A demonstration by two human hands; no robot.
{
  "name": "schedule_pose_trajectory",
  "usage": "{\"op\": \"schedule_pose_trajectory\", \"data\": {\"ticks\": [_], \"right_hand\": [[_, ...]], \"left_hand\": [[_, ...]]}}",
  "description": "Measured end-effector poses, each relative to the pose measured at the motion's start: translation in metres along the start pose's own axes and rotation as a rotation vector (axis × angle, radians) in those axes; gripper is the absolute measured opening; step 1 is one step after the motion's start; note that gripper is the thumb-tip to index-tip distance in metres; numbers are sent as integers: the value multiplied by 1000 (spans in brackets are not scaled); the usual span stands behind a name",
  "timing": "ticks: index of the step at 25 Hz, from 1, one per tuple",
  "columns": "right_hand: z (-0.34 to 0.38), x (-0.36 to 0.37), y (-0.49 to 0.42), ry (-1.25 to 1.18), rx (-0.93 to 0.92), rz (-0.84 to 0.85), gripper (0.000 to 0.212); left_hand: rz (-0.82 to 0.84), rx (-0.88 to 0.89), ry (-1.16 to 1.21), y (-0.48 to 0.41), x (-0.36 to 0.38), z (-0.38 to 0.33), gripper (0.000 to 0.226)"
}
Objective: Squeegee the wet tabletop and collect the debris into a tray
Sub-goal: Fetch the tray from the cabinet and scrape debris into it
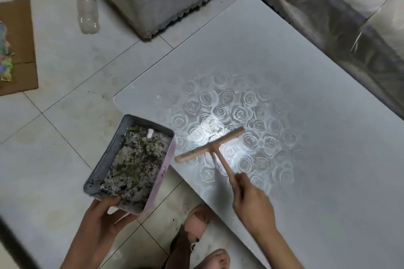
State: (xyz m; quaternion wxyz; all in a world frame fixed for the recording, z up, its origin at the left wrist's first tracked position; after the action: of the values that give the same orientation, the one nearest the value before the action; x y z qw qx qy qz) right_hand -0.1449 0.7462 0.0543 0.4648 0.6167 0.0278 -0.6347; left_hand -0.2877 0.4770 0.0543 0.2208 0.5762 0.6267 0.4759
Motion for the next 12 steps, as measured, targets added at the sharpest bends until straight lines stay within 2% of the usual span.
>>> {"op": "schedule_pose_trajectory", "data": {"ticks": [3,6,8,10,12], "right_hand": [[-28,-42,-8,-41,-72,11,17],[-108,-106,-17,231,-55,178,10],[-152,-144,-51,345,20,250,17],[-158,-154,-88,405,-14,262,19],[-129,-132,-119,407,-171,269,18]], "left_hand": [[-3,-15,30,-2,-3,-2,36],[-8,-31,93,-3,1,1,40],[-4,-33,132,-4,5,6,49],[-15,-30,160,-9,10,12,48],[-33,-27,177,-13,14,19,41]]}}
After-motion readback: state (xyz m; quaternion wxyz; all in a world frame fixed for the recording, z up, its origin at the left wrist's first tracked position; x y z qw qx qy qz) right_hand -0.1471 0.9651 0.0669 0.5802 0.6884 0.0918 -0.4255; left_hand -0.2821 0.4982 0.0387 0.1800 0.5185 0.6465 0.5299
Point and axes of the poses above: each hand's wrist, its own y-axis away from the middle knuckle, its own x-axis out of the palm, z = x × y, the point moved 1 cm from there along -y, towards the middle knuckle, and after that the axes turned 7 degrees about y, right-handed, at the moved point
